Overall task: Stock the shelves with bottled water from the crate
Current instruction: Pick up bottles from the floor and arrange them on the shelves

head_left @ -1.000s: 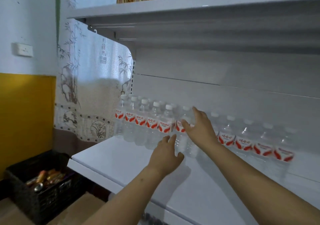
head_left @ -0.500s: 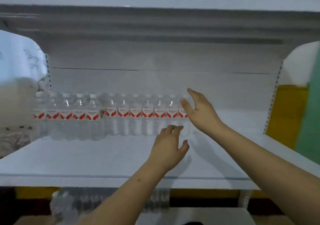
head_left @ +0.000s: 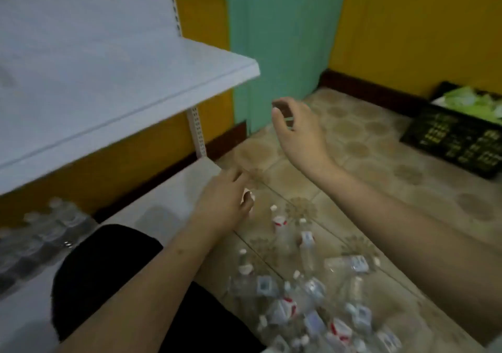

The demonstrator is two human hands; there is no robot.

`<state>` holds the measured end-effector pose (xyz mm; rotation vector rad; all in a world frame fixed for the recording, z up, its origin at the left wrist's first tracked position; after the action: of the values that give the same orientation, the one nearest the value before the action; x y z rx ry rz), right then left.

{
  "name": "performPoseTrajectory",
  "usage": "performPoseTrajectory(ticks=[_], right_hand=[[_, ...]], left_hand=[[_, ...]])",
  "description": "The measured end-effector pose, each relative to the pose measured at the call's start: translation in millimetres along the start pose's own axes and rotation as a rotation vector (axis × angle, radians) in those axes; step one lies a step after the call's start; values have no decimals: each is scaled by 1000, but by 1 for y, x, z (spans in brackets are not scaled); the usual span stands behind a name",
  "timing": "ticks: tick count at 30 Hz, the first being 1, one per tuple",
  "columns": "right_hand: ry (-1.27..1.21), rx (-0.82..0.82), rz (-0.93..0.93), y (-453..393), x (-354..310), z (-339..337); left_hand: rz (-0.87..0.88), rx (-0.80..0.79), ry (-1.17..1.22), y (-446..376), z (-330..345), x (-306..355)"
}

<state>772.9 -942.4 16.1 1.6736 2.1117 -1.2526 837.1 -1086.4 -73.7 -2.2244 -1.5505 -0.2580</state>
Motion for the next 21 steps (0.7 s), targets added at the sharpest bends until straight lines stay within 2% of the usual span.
performPoseTrajectory(ticks=[2, 5, 7, 9, 11, 15, 18, 21], right_hand=[[55, -86, 211, 44, 90, 24], [189, -343, 515, 139, 209, 74], [233, -559, 670, 209, 264, 109], [262, -737, 771, 271, 298, 137], [349, -873, 747, 316, 316, 159], [641, -1083, 419, 368, 324, 200], [829, -1174, 239, 390, 331, 225], [919, -1242, 162, 403, 343, 238]], left_hand=[[-69, -151, 29, 6, 61, -1], [-140, -371, 70, 31, 144, -9], [-207, -520, 114, 56, 186, -18], [-262, -592, 161, 68, 209, -24], [-277, -588, 198, 64, 215, -26], [-312, -598, 244, 58, 223, -31], [-345, -611, 279, 58, 232, -36], [-386, -598, 319, 55, 235, -40]])
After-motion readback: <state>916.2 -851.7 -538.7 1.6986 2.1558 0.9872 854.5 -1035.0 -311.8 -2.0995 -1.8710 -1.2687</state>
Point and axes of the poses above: each hand's wrist, its own y-axis away from the middle knuckle, its own z-axis out of the palm, x = y × z, the point moved 8 cm from there along -y, towards the middle knuckle, and after that the axes turned 12 degrees about y, right-handed, at the moved point
